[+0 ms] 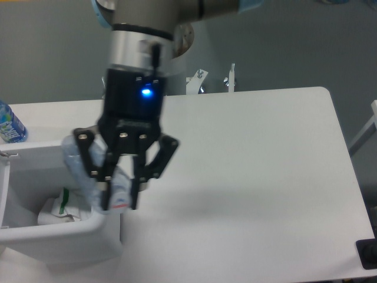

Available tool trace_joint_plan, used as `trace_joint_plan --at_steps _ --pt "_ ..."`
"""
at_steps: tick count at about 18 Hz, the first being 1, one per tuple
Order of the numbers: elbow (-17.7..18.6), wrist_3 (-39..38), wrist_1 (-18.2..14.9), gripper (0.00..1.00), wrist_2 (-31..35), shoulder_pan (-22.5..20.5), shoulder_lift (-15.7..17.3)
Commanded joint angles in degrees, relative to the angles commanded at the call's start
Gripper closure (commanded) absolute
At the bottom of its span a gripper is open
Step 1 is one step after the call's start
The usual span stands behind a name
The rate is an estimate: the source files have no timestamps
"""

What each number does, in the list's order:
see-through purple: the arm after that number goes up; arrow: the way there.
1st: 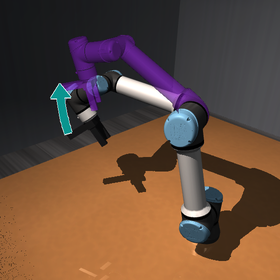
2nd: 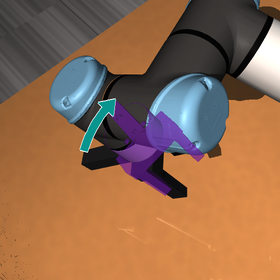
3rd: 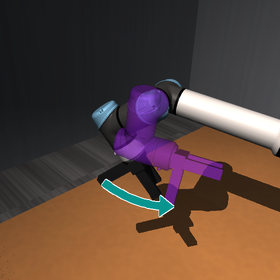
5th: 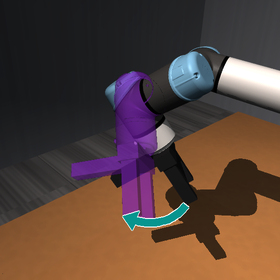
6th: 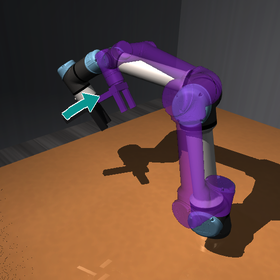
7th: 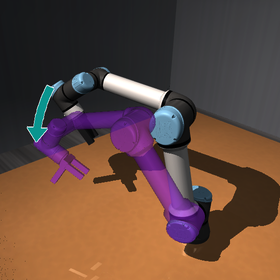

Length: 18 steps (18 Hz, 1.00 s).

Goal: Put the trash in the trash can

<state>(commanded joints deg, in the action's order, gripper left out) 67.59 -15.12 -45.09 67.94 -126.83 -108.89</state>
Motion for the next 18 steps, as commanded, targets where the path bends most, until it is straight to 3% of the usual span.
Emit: trace_joint_plan --at_steps 3,4,5,6,7,12,18 --pt "-0.1 0.2 2.1 0.63 0.1 0.7 -1.1" --pt "-0.1 0.3 3.2 0.57 0.1 0.7 -1.8" --pt "-0.1 0.4 3.9 0.39 0.1 0.8 -2.0" --pt "0.0 1.8 4.2 0.08 0.1 0.8 -2.3" --pt "0.2 4.1 4.1 0.0 0.1 0.9 -2.3" --pt "3.5 5.4 4.1 0.0 0.3 1.2 -1.4" --pt "4.6 9.9 3.7 0.0 3.5 -7.3 -1.4"
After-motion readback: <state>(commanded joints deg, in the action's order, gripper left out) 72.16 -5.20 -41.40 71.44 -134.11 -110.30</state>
